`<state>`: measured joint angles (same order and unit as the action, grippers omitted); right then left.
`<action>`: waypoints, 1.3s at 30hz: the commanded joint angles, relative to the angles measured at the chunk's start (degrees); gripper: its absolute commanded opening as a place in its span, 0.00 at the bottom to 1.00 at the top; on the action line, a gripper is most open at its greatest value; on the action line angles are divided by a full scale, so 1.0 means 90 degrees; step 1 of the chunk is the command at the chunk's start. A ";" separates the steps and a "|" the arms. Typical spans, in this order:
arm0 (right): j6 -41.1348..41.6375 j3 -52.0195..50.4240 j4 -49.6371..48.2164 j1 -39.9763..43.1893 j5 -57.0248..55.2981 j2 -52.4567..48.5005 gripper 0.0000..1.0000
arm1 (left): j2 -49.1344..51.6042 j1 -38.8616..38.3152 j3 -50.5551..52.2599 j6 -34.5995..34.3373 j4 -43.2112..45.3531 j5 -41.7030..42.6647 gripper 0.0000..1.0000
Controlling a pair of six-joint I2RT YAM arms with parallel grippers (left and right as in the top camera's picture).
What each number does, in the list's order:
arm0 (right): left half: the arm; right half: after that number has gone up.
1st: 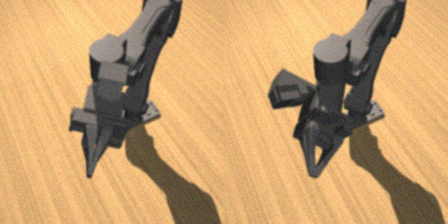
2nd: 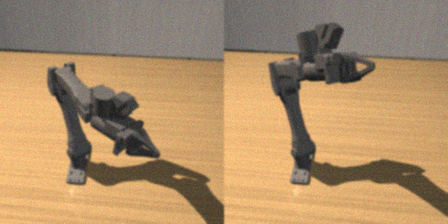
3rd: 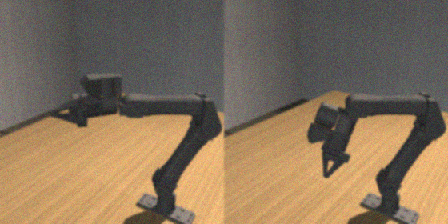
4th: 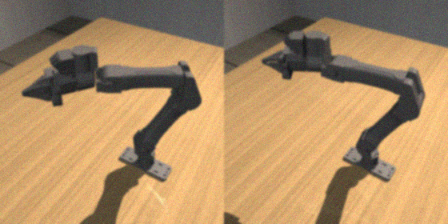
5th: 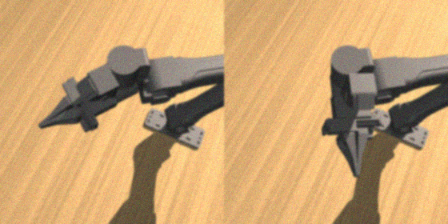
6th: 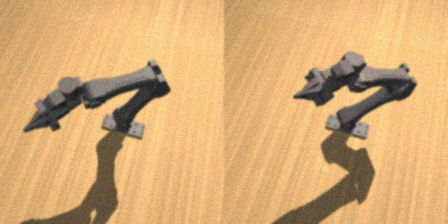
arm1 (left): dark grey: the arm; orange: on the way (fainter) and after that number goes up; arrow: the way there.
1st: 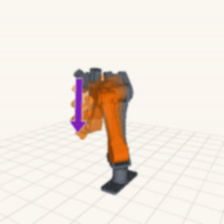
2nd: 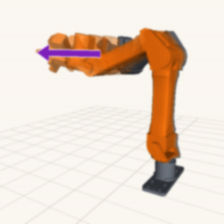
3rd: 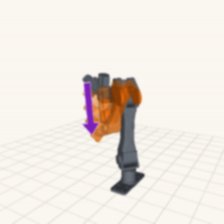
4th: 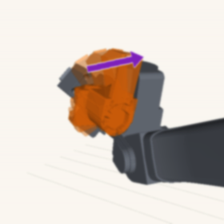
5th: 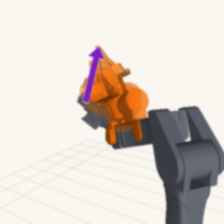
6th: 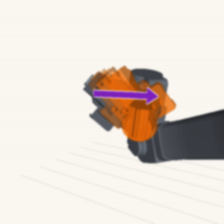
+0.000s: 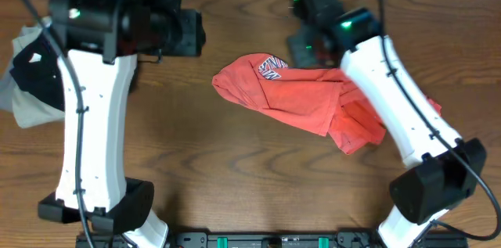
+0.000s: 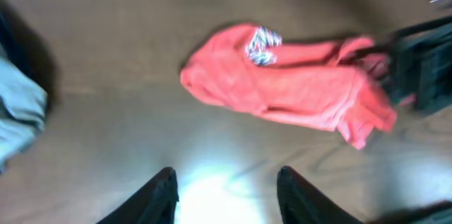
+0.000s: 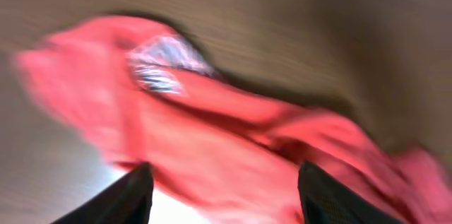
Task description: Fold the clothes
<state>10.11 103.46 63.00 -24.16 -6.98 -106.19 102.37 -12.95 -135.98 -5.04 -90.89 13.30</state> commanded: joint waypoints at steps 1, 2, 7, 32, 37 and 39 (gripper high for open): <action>0.0233 0.0075 0.0376 0.0636 -0.0869 0.0134 0.66 | 0.0056 -0.0005 0.0908 -0.0474 0.0131 0.0189 0.48; 0.0236 0.0078 0.0483 0.0792 -0.0867 0.0134 0.67 | 0.0058 -0.0015 0.1183 -0.0675 0.0228 0.0187 0.49; 0.0257 0.0075 0.1020 0.1622 -0.0865 0.0134 0.70 | 0.0056 -0.0168 0.2652 -0.1343 0.1066 0.0505 0.49; 0.0253 0.0075 0.1889 0.3441 -0.0194 0.0134 0.91 | 0.0073 -0.2348 0.7601 -0.5872 0.6977 -0.0095 0.49; 0.0253 0.0075 0.1916 0.3439 -0.0189 0.0134 0.91 | 0.0372 -0.2511 0.7623 -0.6013 0.7254 -0.0386 0.49; 0.0253 0.0075 0.1940 0.3439 -0.0192 0.0134 0.91 | 0.0568 -0.2562 0.7623 -0.6028 0.7373 -0.0386 0.49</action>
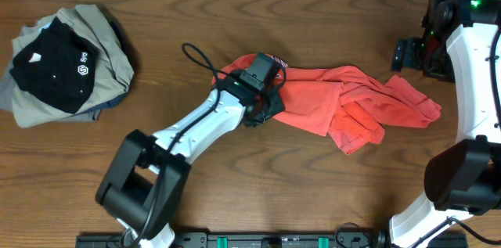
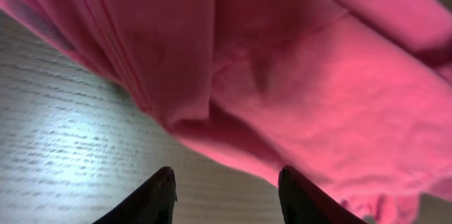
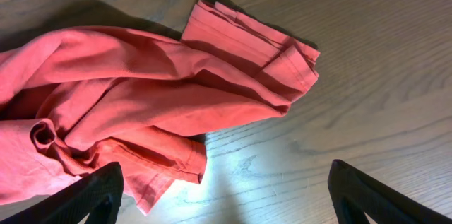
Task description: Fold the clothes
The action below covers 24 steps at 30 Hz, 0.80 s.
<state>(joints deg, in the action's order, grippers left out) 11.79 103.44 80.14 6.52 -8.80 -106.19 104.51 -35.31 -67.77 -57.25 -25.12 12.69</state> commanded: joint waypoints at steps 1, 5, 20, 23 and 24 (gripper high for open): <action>0.0066 0.0078 0.0046 0.0032 0.0010 0.0134 0.91 | 0.0396 -0.0087 0.0044 -0.0223 0.0104 -0.0318 0.49; 0.0066 0.0078 0.0051 0.0029 0.0010 0.0134 0.91 | 0.0551 -0.0070 0.0044 -0.0221 0.0141 -0.0328 0.48; 0.0066 0.0078 0.0073 0.0032 0.0007 0.0134 0.91 | 0.0471 -0.0053 0.0039 0.0274 0.0053 -0.0316 0.06; 0.0066 0.0078 0.0075 0.0051 0.0007 0.0134 0.91 | 0.0002 0.0138 -0.0046 0.1003 -0.0823 -0.0311 0.06; 0.0066 0.0075 0.0078 0.0068 0.0012 0.0131 0.91 | -0.0262 0.0260 -0.0119 0.1367 -0.1217 -0.0270 0.06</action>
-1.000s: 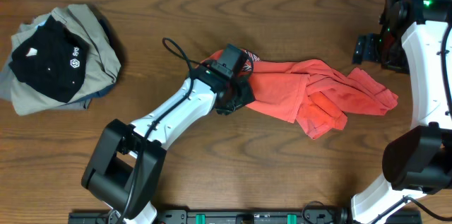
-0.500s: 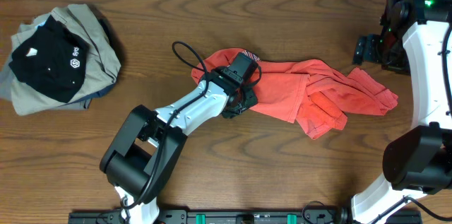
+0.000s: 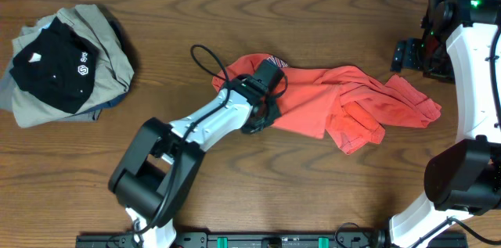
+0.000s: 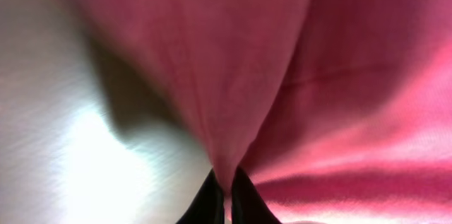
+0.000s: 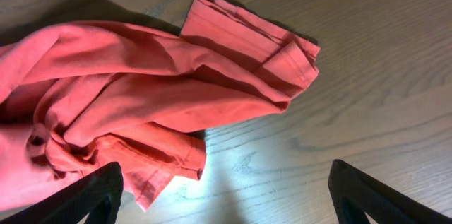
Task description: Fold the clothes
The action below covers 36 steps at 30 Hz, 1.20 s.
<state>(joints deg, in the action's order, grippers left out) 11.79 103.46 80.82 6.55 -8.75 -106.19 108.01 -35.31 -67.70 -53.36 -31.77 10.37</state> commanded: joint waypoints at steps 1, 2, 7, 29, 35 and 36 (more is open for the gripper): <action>0.0066 0.0070 0.0022 0.0078 0.0029 0.0131 0.92 | -0.0908 0.0396 -0.0199 0.1316 -0.0816 0.0012 0.06; 0.0066 0.0063 0.0049 0.0090 0.0090 0.0131 0.93 | -0.1253 0.0590 -0.0287 0.1778 -0.1205 0.0005 0.06; -0.0109 -0.0146 0.0311 0.0097 0.1076 0.0131 0.93 | -0.2873 0.2106 -0.0386 0.2545 -0.2115 -0.0121 0.06; -0.0318 -0.1960 -0.0532 -0.0002 0.2191 0.0141 0.95 | -0.2975 0.3439 0.0187 0.3708 -0.2210 0.1137 0.50; -0.0316 -0.1960 -0.0529 0.0002 0.2191 0.0141 0.96 | -0.1967 0.2533 0.0189 0.4143 -0.1899 0.1117 0.56; -0.0316 -0.1960 -0.0529 0.0002 0.2191 0.0141 0.96 | -0.1817 0.2431 0.0189 0.4146 -0.1814 0.1103 0.57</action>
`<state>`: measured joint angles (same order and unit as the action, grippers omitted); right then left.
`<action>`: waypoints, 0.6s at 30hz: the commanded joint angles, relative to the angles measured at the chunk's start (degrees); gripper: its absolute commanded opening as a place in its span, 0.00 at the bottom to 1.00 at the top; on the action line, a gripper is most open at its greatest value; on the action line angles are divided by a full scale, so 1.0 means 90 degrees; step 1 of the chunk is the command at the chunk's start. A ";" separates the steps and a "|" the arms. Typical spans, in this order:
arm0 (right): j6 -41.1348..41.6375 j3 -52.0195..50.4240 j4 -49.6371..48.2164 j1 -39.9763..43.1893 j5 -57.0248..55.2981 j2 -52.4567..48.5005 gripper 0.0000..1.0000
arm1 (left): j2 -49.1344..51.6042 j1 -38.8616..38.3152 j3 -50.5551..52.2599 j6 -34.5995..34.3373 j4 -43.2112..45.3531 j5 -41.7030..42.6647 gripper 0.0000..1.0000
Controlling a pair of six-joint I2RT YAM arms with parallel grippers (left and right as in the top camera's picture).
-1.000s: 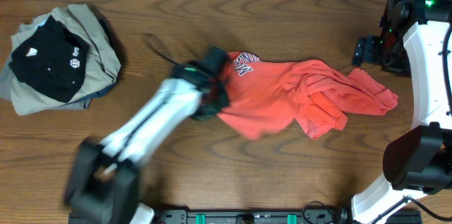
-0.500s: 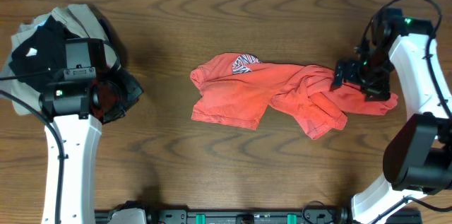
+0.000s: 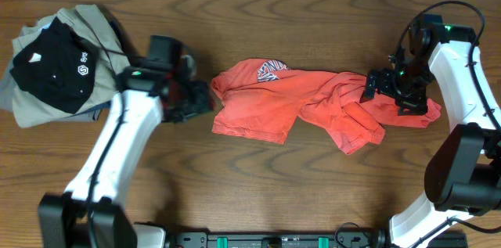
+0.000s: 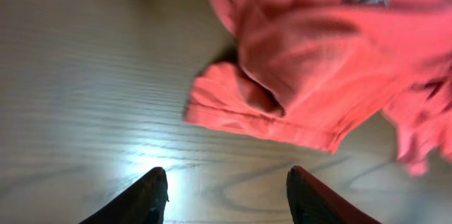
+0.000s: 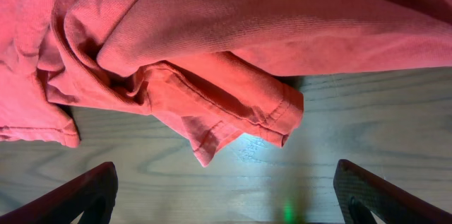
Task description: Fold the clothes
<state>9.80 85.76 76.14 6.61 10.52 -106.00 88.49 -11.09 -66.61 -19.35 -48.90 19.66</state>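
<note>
A crumpled red shirt point(image 3: 305, 103) with a striped collar label lies mid-table. My left gripper point(image 3: 202, 99) hangs just left of its left hem, open and empty. In the left wrist view the shirt point(image 4: 311, 61) lies ahead of the gripper point(image 4: 229, 196), with bare wood between the fingertips point(image 4: 154, 192). My right gripper point(image 3: 374, 85) hovers over the shirt's bunched right side, near the sleeve. In the right wrist view it point(image 5: 226, 196) stands wide open above the wood, and the shirt's folds point(image 5: 212, 40) lie just beyond the fingertips point(image 5: 92, 192).
A pile of folded clothes point(image 3: 55, 52), black on top of beige and grey, sits at the table's back left corner. Bare wooden table point(image 3: 258, 185) runs along the front. The right arm's base stands at the front right.
My left gripper was shut on the shirt's lower left edge; now it is open and empty, left of the shirt. The left hem lies flatter. My right gripper has come from the far right to the shirt's right side.
At first the left arm was raised and the right gripper hung over the shirt. Then the right arm stood at the far right while the left gripper, open, was low at the shirt's left part. It shut on the fabric, and now has let go.
</note>
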 commanded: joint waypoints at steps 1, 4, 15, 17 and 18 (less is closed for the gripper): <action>-0.0095 0.0007 -0.0010 -0.0005 0.0049 0.0119 0.96 | 0.0517 -0.0362 0.0068 0.0393 0.0231 0.0070 0.57; -0.0095 0.0007 -0.0010 -0.0005 0.0049 0.0119 0.96 | 0.0916 -0.0600 0.0068 0.0384 0.0712 0.0075 0.59; -0.0095 0.0007 -0.0012 -0.0005 0.0041 0.0119 0.96 | 0.1406 -0.0916 0.0066 -0.0296 0.1826 0.0078 0.08; -0.0095 0.0007 -0.0015 -0.0005 0.0002 0.0119 0.97 | 0.1406 -0.0913 0.0066 -0.0367 0.1744 0.0078 0.06; -0.0097 0.0007 -0.0022 -0.0002 0.0000 0.0119 0.96 | 0.1406 -0.0913 0.0066 -0.0367 0.1676 0.0078 0.06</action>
<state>9.80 85.73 76.03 6.61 10.52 -106.00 100.95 -19.29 -66.04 -20.80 -33.08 20.23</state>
